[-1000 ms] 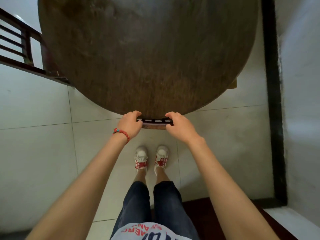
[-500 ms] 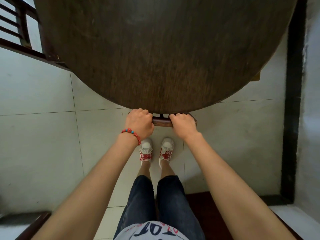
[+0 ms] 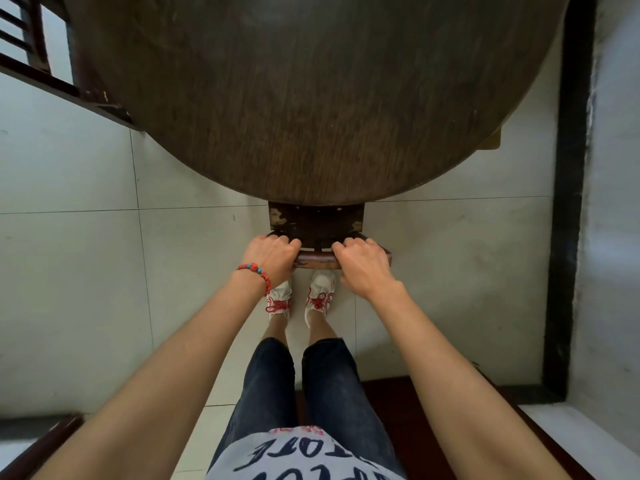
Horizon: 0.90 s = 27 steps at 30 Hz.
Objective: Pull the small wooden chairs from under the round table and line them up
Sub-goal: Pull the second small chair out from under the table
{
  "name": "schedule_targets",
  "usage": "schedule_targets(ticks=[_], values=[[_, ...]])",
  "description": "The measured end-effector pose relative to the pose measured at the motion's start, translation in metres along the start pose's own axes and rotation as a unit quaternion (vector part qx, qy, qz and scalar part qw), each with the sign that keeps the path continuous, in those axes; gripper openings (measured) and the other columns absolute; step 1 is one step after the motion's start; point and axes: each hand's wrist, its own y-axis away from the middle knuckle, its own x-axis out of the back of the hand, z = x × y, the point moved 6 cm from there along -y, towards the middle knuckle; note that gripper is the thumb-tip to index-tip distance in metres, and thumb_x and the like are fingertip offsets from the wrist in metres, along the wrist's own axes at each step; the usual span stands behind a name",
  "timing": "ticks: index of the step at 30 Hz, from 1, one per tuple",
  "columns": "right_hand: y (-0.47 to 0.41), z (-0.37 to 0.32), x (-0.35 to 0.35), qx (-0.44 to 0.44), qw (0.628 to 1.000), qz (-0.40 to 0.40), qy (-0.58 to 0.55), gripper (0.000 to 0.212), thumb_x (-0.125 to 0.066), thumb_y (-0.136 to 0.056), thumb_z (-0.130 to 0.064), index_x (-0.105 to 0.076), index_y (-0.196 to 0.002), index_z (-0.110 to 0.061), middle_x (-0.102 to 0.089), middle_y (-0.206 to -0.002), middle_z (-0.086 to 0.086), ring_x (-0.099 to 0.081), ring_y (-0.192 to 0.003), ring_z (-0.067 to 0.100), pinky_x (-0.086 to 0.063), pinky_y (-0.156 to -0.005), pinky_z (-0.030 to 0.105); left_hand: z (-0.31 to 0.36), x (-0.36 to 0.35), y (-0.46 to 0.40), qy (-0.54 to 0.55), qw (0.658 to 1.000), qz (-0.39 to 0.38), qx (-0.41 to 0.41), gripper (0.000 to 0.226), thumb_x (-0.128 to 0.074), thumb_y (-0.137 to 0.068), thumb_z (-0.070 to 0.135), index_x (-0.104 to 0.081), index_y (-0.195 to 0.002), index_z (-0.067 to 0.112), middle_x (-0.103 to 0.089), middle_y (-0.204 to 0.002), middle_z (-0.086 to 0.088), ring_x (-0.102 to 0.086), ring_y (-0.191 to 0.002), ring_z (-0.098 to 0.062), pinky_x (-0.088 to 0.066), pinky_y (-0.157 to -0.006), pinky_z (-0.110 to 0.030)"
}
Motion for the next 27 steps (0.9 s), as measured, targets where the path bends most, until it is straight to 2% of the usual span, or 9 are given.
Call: schedule_targets(ticks=[8,14,20,27], values=[[0.043,-0.019,-0.024,0.008,1.000,-0.016,0.014,0.025,-0.048,-0.082,-0.006,-0.051,-0.106,-0.007,-0.062,-0.104,0.014,-0.056,-0.098,0.032,-0.040,-0.086,0.039,0.022,-0.031,0.045,0.012,1.000,-0.006,-0.004,0.025,-0.049,-0.087,0.034,-0.050,-0.103,0.015,-0.061,-0.095,-0.008,-0.059,-0.084,-0.025,-0.045,-0.072,-0.033],[0.067,-0.043,-0.042,0.002,1.000,-0.025,0.009,0.023,-0.051,-0.081,-0.012,-0.051,-0.103,-0.007,-0.062,-0.103,0.015,-0.056,-0.099,0.033,-0.041,-0.085,0.039,0.025,-0.050,0.073,0.024,0.999,-0.017,-0.013,0.021,-0.047,-0.088,0.033,-0.051,-0.097,0.015,-0.062,-0.093,-0.008,-0.058,-0.082,-0.025,-0.044,-0.072,-0.033],[0.089,-0.075,-0.064,-0.010,0.999,-0.033,0.019,0.024,-0.051,-0.078,-0.007,-0.050,-0.102,-0.009,-0.062,-0.103,0.013,-0.057,-0.098,0.031,-0.042,-0.083,0.037,0.022,-0.070,0.113,0.028,0.999,-0.024,-0.023,0.020,-0.046,-0.089,0.030,-0.052,-0.100,0.015,-0.062,-0.098,-0.009,-0.059,-0.088,-0.026,-0.043,-0.075,-0.033],[0.107,-0.102,-0.096,-0.019,0.999,-0.042,0.000,0.027,-0.050,-0.082,-0.008,-0.050,-0.108,-0.009,-0.061,-0.109,0.012,-0.055,-0.102,0.030,-0.041,-0.088,0.037,0.021,-0.103,0.144,0.014,0.999,-0.048,-0.020,0.024,-0.045,-0.090,0.030,-0.050,-0.109,0.015,-0.061,-0.104,-0.010,-0.057,-0.095,-0.026,-0.042,-0.083,-0.033]])
